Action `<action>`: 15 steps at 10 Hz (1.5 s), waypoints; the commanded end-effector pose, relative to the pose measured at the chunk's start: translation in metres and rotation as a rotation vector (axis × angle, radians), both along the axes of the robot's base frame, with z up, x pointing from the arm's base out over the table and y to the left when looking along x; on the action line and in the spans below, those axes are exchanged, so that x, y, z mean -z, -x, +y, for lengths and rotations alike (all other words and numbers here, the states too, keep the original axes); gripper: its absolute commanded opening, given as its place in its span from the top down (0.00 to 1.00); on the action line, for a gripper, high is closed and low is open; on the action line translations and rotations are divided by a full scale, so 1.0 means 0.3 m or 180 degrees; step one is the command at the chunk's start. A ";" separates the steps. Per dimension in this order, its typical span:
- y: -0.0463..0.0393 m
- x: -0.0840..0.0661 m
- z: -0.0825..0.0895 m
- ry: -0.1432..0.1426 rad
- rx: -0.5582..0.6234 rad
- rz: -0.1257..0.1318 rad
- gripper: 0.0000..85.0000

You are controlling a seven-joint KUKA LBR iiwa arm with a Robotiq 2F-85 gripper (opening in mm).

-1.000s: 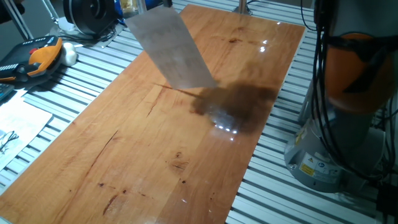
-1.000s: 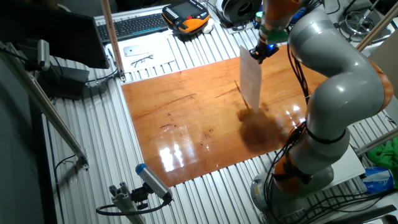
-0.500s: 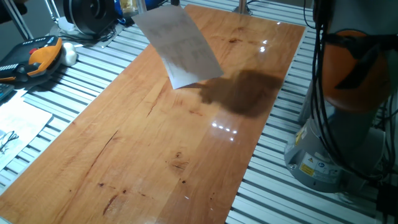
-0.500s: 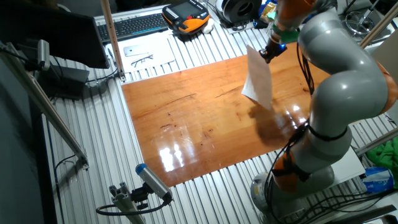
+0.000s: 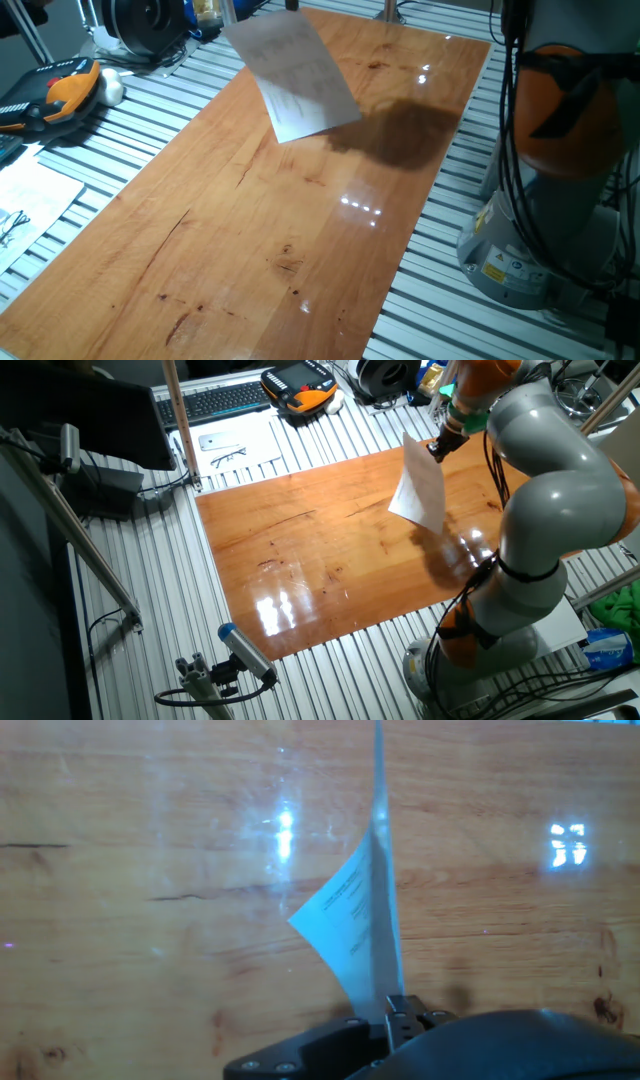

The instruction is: Flip over and spread out the paper that is laid flat on the table

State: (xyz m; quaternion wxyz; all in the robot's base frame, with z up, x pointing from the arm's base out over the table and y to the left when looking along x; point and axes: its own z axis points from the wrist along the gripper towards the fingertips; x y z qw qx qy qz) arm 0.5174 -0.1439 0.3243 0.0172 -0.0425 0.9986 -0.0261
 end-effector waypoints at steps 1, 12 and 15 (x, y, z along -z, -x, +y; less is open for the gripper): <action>0.003 0.016 -0.021 -0.0064 -0.0012 -0.0002 1.00; 0.101 0.253 -0.215 -0.0296 -0.0261 -0.0196 1.00; 0.123 0.338 -0.219 -0.0355 -0.0258 -0.0316 1.00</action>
